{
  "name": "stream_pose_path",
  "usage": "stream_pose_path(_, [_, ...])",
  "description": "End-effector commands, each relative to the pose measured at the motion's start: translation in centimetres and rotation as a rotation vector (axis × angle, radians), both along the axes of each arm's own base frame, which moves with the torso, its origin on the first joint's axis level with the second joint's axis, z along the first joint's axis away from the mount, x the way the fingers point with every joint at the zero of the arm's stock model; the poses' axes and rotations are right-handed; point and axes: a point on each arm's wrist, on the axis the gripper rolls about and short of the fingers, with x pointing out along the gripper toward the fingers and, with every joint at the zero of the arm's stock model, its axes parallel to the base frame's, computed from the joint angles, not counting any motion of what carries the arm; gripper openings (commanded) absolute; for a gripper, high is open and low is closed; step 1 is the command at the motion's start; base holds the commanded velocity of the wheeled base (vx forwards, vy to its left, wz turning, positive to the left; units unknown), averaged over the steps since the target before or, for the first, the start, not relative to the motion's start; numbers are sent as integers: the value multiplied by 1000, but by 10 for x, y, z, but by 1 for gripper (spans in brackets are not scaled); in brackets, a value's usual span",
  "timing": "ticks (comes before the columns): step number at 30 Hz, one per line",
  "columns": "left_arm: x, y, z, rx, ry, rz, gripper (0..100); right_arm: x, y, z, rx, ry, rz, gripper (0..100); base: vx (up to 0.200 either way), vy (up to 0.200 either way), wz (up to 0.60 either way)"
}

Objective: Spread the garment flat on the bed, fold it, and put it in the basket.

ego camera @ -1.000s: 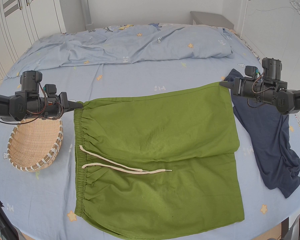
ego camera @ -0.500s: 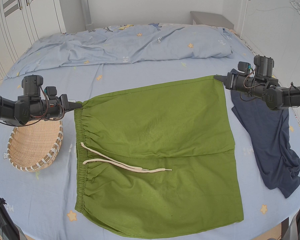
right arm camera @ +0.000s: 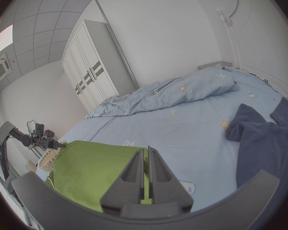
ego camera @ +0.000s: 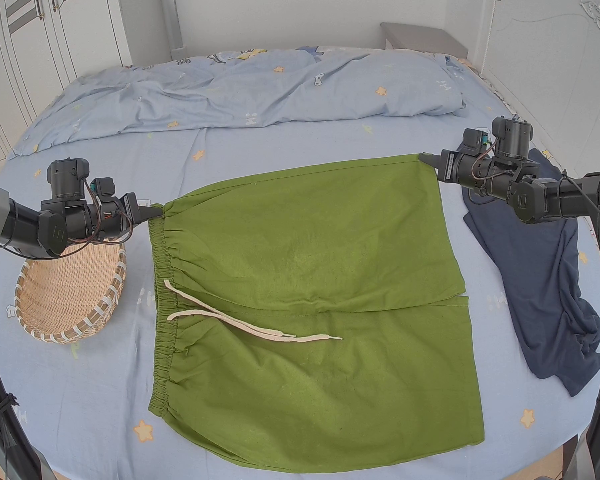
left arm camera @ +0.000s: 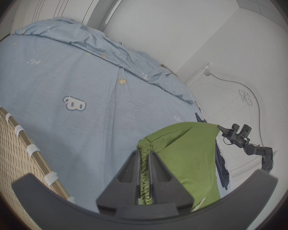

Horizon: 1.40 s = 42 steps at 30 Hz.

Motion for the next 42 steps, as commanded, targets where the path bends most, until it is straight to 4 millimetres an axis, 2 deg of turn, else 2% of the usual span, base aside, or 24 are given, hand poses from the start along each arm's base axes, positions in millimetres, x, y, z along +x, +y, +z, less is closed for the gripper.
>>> stream_pose_path(1, [4, 0, -8, 0, 11, 2, 0, 9, 3, -13, -4, 14, -3, 0, 0, 0, 0])
stream_pose_path(19, [15, -2, -14, 2, 11, 2, 0, 21, 4, -36, -5, 47, -34, 0, 0, 0, 0])
stream_pose_path(20, [15, -3, -15, 2, 11, 0, 100, 21, 4, -36, -5, 47, -34, 100, 0, 0, 0])
stream_pose_path(31, [15, -4, -10, 3, -9, -4, 100, 19, 7, -32, -3, 42, -33, 100, 0, 0, 0])
stream_pose_path(34, [5, -14, 10, 0, -43, -22, 100, 12, 2, -27, 8, 55, -51, 100, 0, 0, 0])
stream_pose_path(37, [-9, -18, 26, -28, -50, -19, 100, -5, -4, -6, 36, 50, -62, 100, 0, 0, 0])
stream_pose_path(40, [-41, -24, 48, -89, -38, -7, 100, -39, -14, 13, 81, 96, -85, 100, 0, 0, 0])
stream_pose_path(42, [-60, -30, 49, -123, -1, -10, 100, -64, -17, 15, 100, 146, -90, 100, 0, 0, 0])
